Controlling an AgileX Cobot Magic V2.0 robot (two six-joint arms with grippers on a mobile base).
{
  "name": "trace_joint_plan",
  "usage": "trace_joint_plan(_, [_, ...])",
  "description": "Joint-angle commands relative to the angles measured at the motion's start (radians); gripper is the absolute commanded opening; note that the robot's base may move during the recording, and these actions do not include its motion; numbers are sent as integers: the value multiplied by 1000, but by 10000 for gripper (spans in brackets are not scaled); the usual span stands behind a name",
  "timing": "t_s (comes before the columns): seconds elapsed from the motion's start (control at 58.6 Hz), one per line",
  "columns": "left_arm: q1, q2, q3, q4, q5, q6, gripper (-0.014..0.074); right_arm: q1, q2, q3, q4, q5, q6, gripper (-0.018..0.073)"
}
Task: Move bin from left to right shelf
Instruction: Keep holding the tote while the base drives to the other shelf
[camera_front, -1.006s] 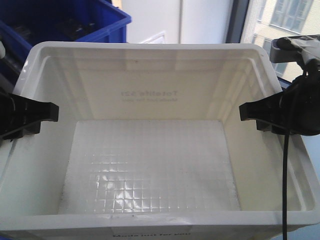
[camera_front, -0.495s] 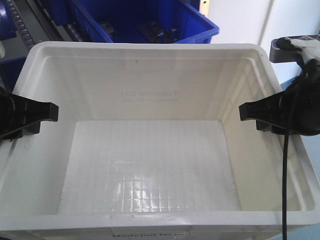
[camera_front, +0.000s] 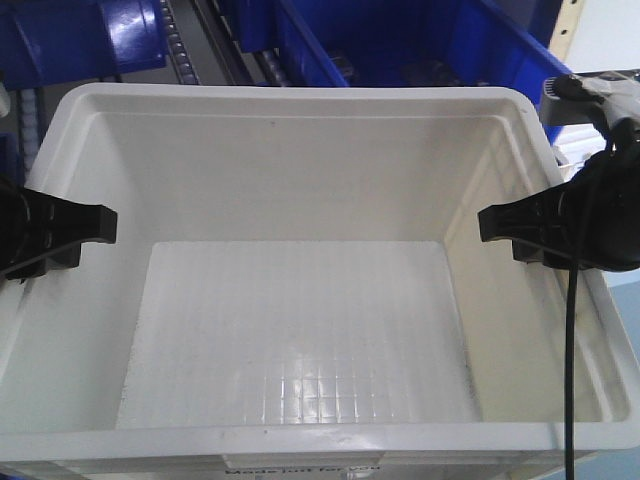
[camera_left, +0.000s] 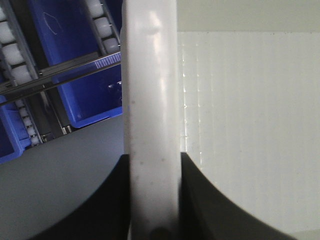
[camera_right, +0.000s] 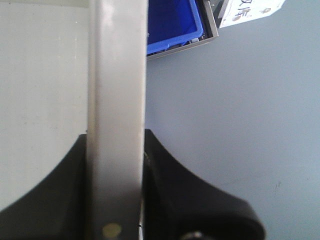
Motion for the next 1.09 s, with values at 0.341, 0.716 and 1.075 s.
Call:
trace_joint_plan(0.341, [1,-32,-38,58,-54,18,-6,-7,-30,-39,-75,-77,7,-3])
trace_joint_plan(0.716, [1,-32,-38,58,-54,18,-6,-7,-30,-39,-75,-78,7,-3])
trace_joint_plan(1.075, [1,-32,-38,58,-54,18,-6,-7,-30,-39,-75,-77,7,-3])
